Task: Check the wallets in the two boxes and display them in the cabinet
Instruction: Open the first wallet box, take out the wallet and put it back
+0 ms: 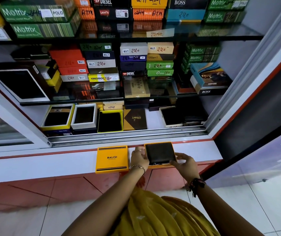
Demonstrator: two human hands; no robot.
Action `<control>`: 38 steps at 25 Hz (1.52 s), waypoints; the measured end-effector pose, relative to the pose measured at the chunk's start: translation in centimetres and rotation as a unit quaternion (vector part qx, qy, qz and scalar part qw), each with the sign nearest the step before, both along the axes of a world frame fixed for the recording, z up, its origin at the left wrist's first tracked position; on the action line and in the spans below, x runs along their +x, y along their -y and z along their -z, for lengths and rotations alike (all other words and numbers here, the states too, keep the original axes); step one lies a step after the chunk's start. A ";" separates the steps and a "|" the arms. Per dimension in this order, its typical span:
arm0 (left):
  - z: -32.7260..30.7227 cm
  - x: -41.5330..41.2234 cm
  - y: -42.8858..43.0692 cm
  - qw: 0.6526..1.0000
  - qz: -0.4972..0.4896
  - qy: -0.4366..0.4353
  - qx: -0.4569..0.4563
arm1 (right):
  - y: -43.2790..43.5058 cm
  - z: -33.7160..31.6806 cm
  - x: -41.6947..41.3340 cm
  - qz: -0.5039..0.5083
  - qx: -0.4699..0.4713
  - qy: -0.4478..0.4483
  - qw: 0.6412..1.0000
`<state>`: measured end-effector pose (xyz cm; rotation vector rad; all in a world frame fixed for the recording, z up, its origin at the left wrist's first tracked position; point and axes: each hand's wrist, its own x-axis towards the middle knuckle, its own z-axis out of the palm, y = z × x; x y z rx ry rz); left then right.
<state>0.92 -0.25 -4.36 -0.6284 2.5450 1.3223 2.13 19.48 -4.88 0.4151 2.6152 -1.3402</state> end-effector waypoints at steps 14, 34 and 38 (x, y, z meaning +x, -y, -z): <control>-3.5 -0.5 1.6 0.991 0.061 -0.001 0.116 | 0.7 -3.5 -2.0 -0.067 -0.149 -0.058 0.985; -6.9 -0.2 3.3 0.964 0.023 -0.089 0.249 | 3.1 -10.7 -1.9 -0.156 -0.233 0.123 0.952; -6.6 0.0 4.9 0.953 -0.010 -0.107 0.282 | 0.0 -11.1 -2.7 -0.071 -0.263 0.055 0.960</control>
